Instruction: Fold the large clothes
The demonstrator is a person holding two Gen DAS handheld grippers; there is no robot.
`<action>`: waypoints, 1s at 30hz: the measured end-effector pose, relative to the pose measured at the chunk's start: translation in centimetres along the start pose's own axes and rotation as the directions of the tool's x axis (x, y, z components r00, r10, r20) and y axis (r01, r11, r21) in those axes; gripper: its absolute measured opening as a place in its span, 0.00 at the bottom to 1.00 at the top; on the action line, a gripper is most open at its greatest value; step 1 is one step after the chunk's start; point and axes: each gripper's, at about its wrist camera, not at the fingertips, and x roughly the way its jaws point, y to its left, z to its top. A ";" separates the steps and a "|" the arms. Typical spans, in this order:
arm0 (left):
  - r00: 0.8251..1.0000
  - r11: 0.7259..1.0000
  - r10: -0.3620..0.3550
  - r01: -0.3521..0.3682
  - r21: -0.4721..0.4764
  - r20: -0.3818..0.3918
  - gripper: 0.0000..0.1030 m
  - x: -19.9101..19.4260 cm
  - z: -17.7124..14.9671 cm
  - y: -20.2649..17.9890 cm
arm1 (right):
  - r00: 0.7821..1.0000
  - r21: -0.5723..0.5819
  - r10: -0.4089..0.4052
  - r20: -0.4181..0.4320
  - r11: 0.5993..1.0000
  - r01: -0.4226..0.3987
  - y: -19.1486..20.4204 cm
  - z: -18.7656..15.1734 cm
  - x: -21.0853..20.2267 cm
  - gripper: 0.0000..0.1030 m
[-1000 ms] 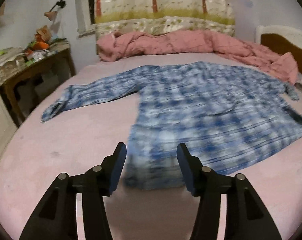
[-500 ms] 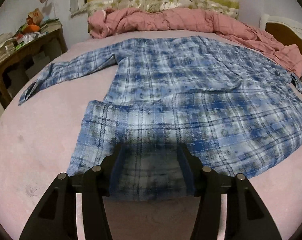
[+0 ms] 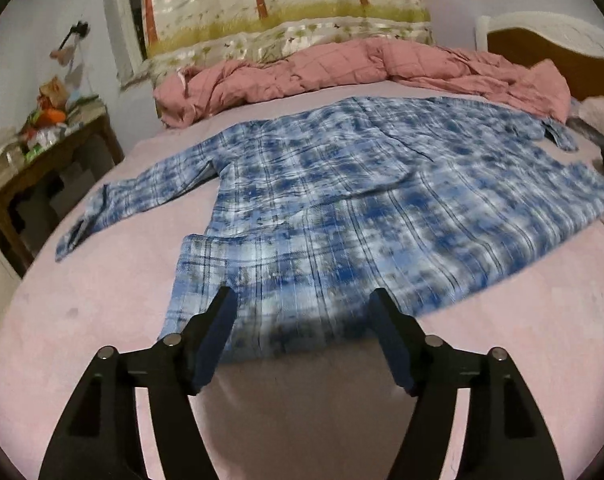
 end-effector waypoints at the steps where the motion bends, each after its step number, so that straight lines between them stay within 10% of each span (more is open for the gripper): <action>1: 1.000 1.000 0.006 -0.006 0.016 0.003 0.72 -0.3 -0.1 -0.3 | 1.000 -0.030 -0.002 0.005 1.000 0.002 1.2 -0.2 -0.1 0.54; 7: 0.999 0.995 -0.009 0.012 0.095 -0.035 1.00 -0.1 -0.3 -1.6 | 1.000 -0.094 0.020 0.021 0.995 -0.018 4.9 -0.5 0.2 0.85; 15: 0.985 0.983 0.080 -0.053 0.174 -0.153 1.00 4.2 0.0 -2.0 | 0.979 -0.283 -0.149 -0.137 0.953 0.105 6.6 0.4 5.7 0.85; 20: 0.975 0.982 0.152 -0.130 0.138 -0.161 0.98 6.4 0.6 1.1 | 0.969 -0.279 -0.226 -0.096 0.941 0.191 4.3 0.9 7.9 0.85; 21: 0.975 0.984 0.154 -0.136 0.119 -0.159 0.81 6.5 0.8 1.8 | 0.970 -0.258 -0.228 -0.086 0.946 0.199 3.6 1.1 8.1 0.85; 22: 0.978 0.986 0.143 -0.128 0.102 -0.154 0.41 6.5 0.8 2.5 | 0.973 -0.224 -0.217 -0.082 0.955 0.195 2.7 1.1 8.4 0.72; 23: 0.978 0.988 0.130 -0.115 0.101 -0.160 0.18 6.5 0.7 2.8 | 0.976 -0.208 -0.199 -0.089 0.962 0.177 2.1 1.2 8.5 0.16; 24: 0.978 0.987 0.132 -0.116 0.107 -0.163 0.04 6.5 0.5 3.0 | 0.979 -0.196 -0.172 -0.111 0.969 0.148 1.6 1.1 8.8 0.05; 30: 0.991 0.992 0.112 -0.107 0.074 -0.073 0.03 2.5 0.6 3.4 | 0.996 -0.073 -0.084 -0.035 0.994 0.081 0.3 1.0 4.6 0.03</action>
